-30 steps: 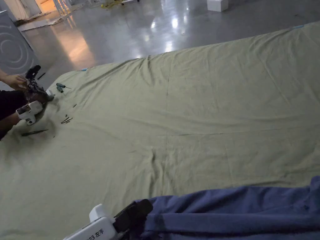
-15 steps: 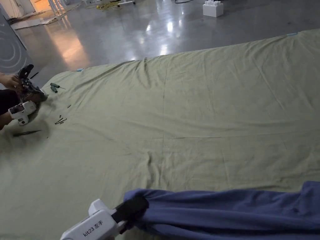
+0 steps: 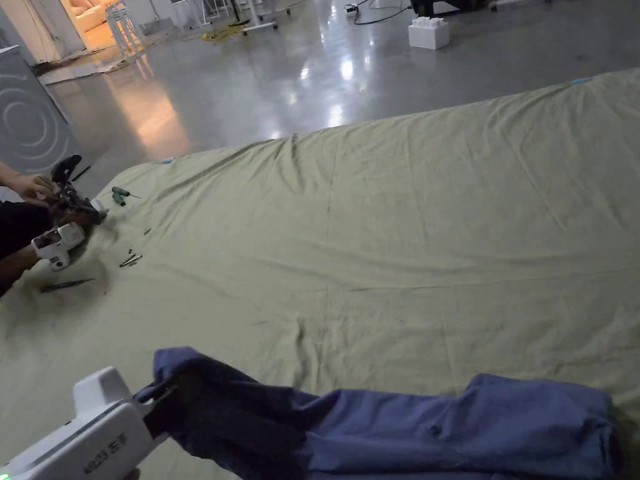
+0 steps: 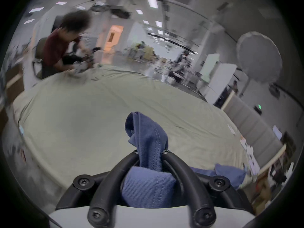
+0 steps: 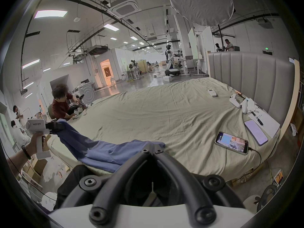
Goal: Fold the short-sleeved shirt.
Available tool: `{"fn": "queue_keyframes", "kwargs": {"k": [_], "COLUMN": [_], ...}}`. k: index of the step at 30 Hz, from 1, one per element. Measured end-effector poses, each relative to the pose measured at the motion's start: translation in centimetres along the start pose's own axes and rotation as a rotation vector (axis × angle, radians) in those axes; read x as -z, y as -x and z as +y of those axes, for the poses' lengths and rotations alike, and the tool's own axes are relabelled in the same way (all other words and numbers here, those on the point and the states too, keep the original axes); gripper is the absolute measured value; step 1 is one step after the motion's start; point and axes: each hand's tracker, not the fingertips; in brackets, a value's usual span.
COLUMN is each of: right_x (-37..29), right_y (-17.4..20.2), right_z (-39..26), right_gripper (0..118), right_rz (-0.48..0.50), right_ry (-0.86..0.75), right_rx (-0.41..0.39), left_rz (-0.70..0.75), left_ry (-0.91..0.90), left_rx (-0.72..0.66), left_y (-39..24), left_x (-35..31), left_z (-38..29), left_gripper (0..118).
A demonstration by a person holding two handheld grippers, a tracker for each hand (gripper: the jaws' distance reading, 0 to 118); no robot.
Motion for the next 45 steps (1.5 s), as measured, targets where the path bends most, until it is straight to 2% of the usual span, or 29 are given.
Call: {"fn": "queue_keyframes", "kwargs": {"k": [4, 10, 11, 13, 15, 16, 20, 23, 25, 26, 28, 29, 33, 35, 37, 42, 45], "right_x": [-0.8, -3.1, -3.3, -3.7, -4.0, -4.1, -4.0, -3.6, -3.5, -3.4, -3.4, -3.5, -4.3, -4.5, -4.5, -3.7, -3.1], "right_y": [0.0, -1.4, -1.8, -2.8, -3.4, -3.8, -4.5, -4.7, -4.7, -4.7, -4.6, -4.6, -4.5, -4.6, -4.5, -4.3, -4.1], "right_z": [-0.2, -0.6, -0.8, -1.5, -1.9, -2.3, -3.0, -3.2, -3.2, -3.2, -3.1, -3.1, -3.1, -3.2, -3.3, -3.2, -3.0], "right_gripper": [0, 0, 0, 0, 0, 0, 0, 0, 0, 0, 0, 0, 0, 0, 0, 0, 0], "right_rz": [-0.001, -0.056, -0.065, -0.087, -0.107, -0.112, -0.111, -0.102, -0.092, -0.088, -0.085, -0.082, -0.095, -0.106, -0.116, -0.103, -0.076], "right_ry": [-0.005, 0.004, 0.011, 0.028, 0.038, 0.043, 0.046, 0.043, 0.036, 0.035, 0.031, 0.031, 0.034, 0.041, 0.053, 0.070, 0.060], "right_rx": [-0.005, -0.043, -0.038, -0.033, -0.021, -0.010, 0.041, 0.070, 0.084, 0.089, 0.093, 0.094, 0.087, 0.089, 0.085, 0.086, 0.088], "left_rz": [-0.041, -0.150, -0.128, -0.083, -0.216, -0.266, -0.290, -0.250, -0.247, -0.256, -0.247, -0.253, -0.324, -0.378, -0.289, -0.322, -0.468], "left_ry": [0.119, 0.350, 0.367, 0.381, 0.382, 0.374, 0.206, 0.103, 0.125, 0.171, 0.247, 0.288, 0.475, 0.526, 0.440, 0.469, 0.323], "left_rx": [0.149, 0.217, 0.237, 0.313, 0.317, 0.306, 0.191, -0.029, -0.180, -0.204, -0.208, -0.222, -0.358, -0.318, -0.163, -0.267, -0.300], "left_y": [-9.4, -18.0, -18.9, -20.1, -20.4, -20.4, -18.3, -15.2, -13.6, -13.0, -13.2, -13.7, -15.4, -17.1, -18.2, -17.1, -14.4], "left_x": [3.7, 10.0, 10.8, 11.6, 11.1, 10.4, 6.1, 4.5, 5.3, 6.3, 8.4, 9.5, 13.8, 14.4, 14.2, 13.8, 10.6], "left_z": [-3.3, -10.3, -11.1, -12.1, -11.9, -11.4, -7.6, -5.5, -5.5, -6.1, -7.8, -8.8, -13.2, -15.1, -15.8, -13.7, -10.0], "left_gripper": [13, 14, 19, 52, 90, 95, 95, 93, 89, 79, 21, 7, 7, 6, 4, 4, 5]}}
